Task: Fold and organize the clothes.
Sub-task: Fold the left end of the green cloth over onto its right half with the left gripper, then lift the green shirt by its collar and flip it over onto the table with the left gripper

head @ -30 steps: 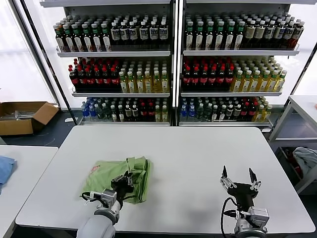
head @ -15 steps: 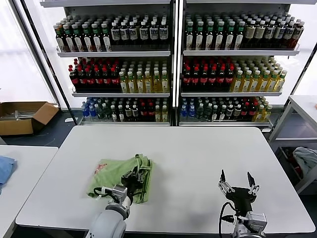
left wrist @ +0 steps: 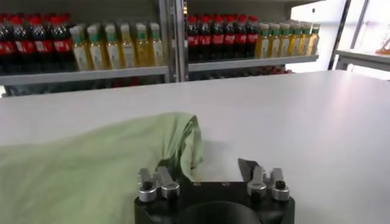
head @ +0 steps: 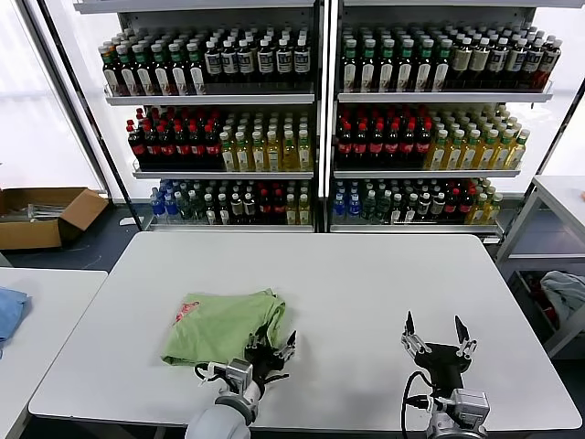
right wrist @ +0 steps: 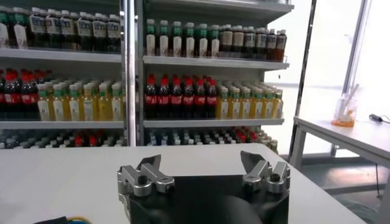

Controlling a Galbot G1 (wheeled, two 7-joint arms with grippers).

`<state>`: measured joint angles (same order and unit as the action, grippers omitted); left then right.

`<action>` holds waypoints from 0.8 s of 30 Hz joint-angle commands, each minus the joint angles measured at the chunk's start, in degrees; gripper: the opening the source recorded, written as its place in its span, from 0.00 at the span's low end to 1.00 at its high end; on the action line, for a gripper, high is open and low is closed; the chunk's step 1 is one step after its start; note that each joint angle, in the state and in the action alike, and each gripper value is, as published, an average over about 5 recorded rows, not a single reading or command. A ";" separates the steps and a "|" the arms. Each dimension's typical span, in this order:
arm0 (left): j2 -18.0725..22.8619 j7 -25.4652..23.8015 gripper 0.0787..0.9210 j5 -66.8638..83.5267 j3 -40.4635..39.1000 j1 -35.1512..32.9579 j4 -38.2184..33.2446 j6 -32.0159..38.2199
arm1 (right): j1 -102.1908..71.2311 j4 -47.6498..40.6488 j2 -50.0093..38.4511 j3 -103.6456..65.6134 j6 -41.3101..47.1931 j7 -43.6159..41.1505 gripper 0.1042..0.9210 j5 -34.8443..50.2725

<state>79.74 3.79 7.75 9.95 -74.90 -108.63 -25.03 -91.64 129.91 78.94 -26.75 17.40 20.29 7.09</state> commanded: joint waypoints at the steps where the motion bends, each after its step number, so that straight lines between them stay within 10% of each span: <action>1: -1.64 -0.49 0.78 9.26 1.14 -2.32 -12.70 2.51 | 0.36 -1.26 0.13 0.28 -0.31 -0.15 0.88 -0.04; 9: -4.67 -0.54 0.88 14.98 12.36 -1.69 -22.09 3.91 | 3.19 -2.39 -0.58 1.50 0.50 -0.16 0.88 0.35; 24: -11.84 -1.51 0.88 1.01 24.74 -0.49 3.78 6.44 | 5.29 -2.87 -1.41 2.26 1.28 -0.24 0.88 1.75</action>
<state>71.60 2.98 14.79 27.28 -75.61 -115.33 -19.36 -87.16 127.22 77.67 -24.55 18.51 20.04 8.60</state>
